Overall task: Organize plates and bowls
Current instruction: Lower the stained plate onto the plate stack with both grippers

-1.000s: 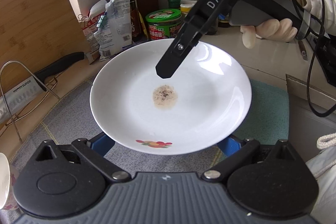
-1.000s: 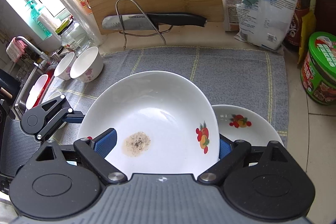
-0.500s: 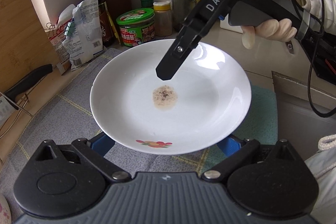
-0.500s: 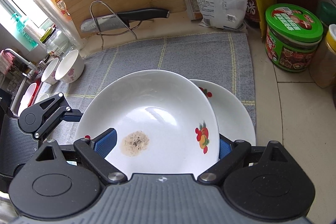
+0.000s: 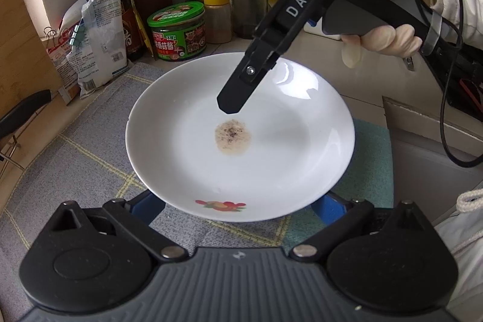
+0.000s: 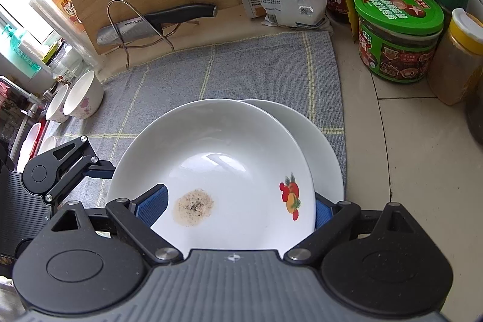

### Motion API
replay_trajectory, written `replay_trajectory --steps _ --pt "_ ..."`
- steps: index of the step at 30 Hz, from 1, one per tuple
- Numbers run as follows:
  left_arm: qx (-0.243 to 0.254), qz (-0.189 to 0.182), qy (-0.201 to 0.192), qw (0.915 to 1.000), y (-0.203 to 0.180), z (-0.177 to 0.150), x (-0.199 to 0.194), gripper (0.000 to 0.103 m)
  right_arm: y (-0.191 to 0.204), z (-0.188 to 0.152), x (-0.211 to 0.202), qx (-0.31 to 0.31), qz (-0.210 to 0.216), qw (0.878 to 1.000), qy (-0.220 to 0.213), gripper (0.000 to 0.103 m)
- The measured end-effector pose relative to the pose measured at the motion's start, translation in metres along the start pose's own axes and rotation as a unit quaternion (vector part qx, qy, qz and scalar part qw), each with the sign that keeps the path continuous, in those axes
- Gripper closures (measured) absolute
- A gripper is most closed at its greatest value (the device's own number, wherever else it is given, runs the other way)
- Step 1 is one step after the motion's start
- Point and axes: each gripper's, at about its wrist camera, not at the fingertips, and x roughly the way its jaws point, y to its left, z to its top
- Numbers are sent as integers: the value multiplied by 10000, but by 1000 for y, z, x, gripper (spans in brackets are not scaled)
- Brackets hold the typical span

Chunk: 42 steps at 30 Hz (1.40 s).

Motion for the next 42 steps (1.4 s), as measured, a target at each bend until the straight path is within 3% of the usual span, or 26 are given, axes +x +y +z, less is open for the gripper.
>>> replay_trajectory --steps 42 --pt "21 -263 -14 9997 7 0 -8 3 15 9 29 -419 -745 9950 507 5"
